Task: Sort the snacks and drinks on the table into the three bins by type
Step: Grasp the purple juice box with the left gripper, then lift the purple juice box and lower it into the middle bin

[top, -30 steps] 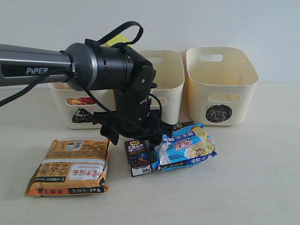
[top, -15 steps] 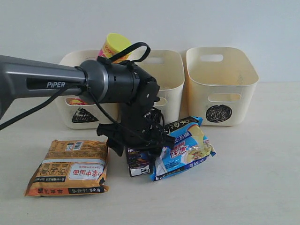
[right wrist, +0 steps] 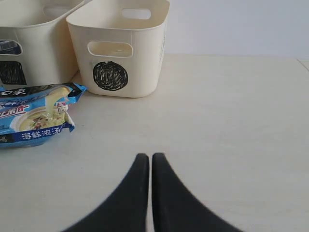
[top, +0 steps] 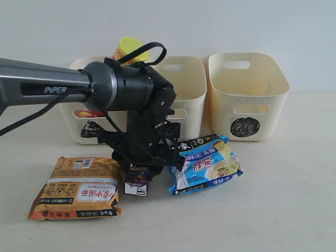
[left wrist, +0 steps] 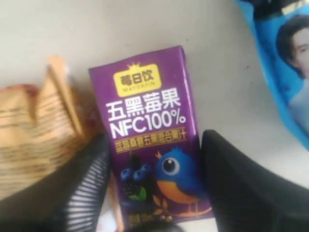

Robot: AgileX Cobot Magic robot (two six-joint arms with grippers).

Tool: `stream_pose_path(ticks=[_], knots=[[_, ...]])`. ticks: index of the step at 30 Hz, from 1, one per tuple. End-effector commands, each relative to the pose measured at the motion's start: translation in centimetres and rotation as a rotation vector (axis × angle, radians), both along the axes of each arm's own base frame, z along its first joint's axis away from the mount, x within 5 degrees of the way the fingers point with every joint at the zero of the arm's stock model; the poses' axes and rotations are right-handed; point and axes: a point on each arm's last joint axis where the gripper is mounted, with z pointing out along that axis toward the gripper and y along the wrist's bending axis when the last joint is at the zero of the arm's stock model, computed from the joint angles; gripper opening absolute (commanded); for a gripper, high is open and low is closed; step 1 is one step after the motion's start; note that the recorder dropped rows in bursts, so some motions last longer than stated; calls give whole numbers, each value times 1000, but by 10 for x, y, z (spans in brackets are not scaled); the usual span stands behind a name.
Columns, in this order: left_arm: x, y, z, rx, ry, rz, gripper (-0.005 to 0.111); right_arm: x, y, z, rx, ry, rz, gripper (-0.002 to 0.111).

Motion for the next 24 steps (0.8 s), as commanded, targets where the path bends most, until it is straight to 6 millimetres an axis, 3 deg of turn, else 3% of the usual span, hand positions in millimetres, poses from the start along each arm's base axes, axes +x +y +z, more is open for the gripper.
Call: stream_pose_path(ticks=[1, 14, 19, 24], knots=[[-2, 5, 38, -19, -63, -57, 4, 0, 0, -1, -3, -8, -2, 0], [-10, 11, 112, -144, -247, -201, 4, 0, 0, -1, -3, -8, -2, 0], [-6, 4, 151, -295, -459, -263, 4, 0, 0, -1, -3, -8, -2, 0], [7, -5, 164, -347, -643, -323, 4, 0, 0, -1, -3, -8, -2, 0]])
